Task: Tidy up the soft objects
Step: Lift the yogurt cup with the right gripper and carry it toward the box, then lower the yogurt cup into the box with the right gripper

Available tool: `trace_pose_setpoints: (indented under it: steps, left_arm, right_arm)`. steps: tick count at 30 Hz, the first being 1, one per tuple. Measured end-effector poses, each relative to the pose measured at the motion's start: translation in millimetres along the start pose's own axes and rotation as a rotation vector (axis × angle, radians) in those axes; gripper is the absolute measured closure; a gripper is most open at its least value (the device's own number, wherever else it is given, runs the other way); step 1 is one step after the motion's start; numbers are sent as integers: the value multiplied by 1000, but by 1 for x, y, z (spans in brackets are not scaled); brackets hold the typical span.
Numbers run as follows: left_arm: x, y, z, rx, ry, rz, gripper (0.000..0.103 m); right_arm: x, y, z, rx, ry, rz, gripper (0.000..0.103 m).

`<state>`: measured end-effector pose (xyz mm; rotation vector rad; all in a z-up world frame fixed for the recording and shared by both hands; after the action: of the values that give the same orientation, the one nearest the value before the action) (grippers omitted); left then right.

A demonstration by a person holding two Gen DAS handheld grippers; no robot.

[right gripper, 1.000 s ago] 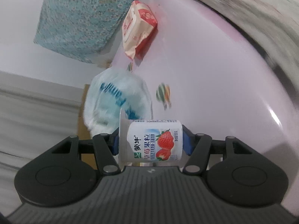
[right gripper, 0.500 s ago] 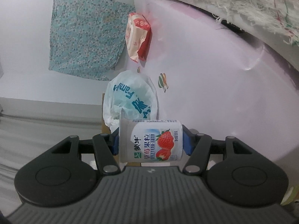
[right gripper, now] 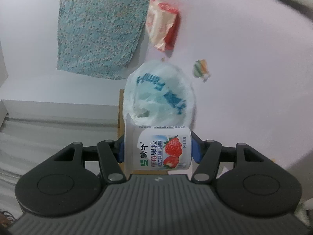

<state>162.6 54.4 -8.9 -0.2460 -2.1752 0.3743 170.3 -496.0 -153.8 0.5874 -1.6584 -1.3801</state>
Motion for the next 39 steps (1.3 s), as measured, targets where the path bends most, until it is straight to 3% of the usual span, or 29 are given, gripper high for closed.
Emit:
trace_pose_setpoints:
  steps: [10,17,20,22,28,34,39]
  left_arm:
    - [-81,18,-15,21,201,59,39]
    - [-116,25,-22,14,251,20,39]
    - [-119,29,-24,44,267,35,29]
    - [-115,30,-25,57,254,34,23]
    - [-85,36,-33,108,194,29,21]
    - [-12,45,-40,150,25,37,17]
    - [49,46,-29,120,-103,0,15]
  right_arm:
    - [-33,30,1,21,1,-30,43]
    - [-38,27,2,5,-14,-40,43]
    - [-37,23,3,-4,-20,-35,43]
    - [-35,22,4,-6,-25,-30,43]
    - [-28,31,10,21,-30,-31,43]
    - [-31,58,19,93,-6,-55,43]
    - [-46,90,33,169,50,-82,43]
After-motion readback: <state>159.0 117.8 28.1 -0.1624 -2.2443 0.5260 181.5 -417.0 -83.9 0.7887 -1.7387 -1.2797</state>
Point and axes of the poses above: each gripper's, at about its wrist camera, not at the fingertips, and x roughly against the way its jaws point, y to its left, z to its underside, the point moved 3 cm from there along -x, roughly the way its jaws point, and after that the axes turned 4 degrees about y, right-handed, at the moved point
